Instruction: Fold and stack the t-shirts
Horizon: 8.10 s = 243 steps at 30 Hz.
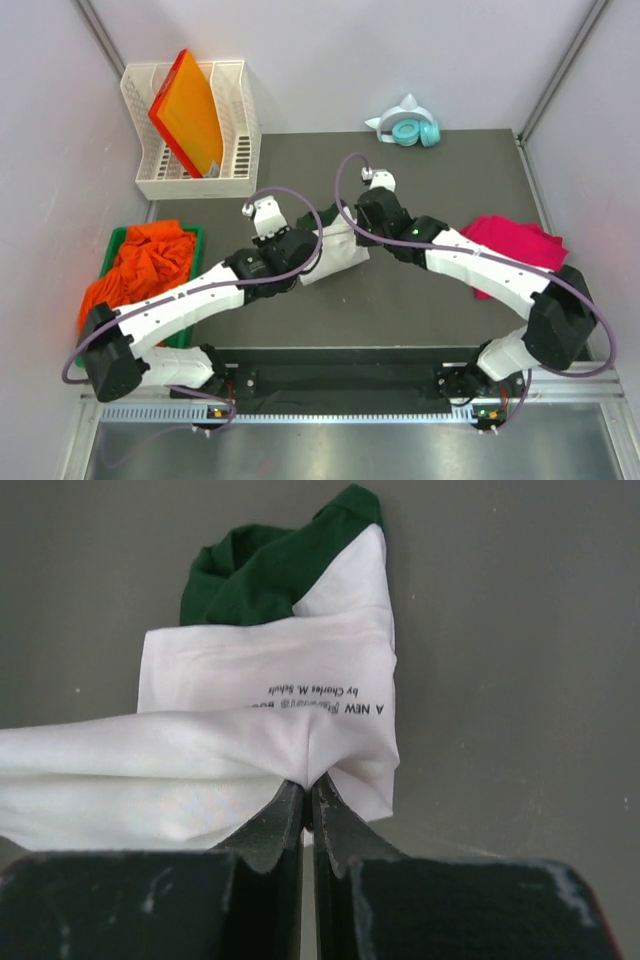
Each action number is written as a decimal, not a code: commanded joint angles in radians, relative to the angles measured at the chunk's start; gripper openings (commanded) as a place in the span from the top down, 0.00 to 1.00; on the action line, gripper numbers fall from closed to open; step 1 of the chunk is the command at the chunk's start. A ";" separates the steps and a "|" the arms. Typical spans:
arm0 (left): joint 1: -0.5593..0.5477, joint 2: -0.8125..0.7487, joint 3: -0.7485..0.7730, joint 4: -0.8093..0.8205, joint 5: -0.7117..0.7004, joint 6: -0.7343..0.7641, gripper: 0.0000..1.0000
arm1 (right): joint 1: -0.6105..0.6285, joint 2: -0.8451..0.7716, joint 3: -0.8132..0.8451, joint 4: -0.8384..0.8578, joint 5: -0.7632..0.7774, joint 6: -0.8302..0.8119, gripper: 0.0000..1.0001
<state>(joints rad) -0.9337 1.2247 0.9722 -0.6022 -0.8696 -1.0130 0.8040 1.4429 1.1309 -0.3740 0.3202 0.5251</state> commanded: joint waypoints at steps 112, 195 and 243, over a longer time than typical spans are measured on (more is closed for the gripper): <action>0.285 0.329 -0.012 0.476 0.727 0.281 0.81 | -0.146 0.511 0.395 0.104 -0.411 -0.005 0.84; 0.363 0.604 0.418 0.240 0.621 0.433 0.85 | -0.150 0.189 0.067 -0.055 -0.187 0.038 0.79; 0.363 0.633 0.195 0.315 0.716 0.370 0.96 | -0.124 0.476 0.154 0.060 -0.092 0.171 0.23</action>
<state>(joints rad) -0.5701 1.8111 1.1633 -0.3019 -0.1684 -0.6254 0.6724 1.8694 1.2137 -0.2630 0.1604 0.7082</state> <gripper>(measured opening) 0.051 0.762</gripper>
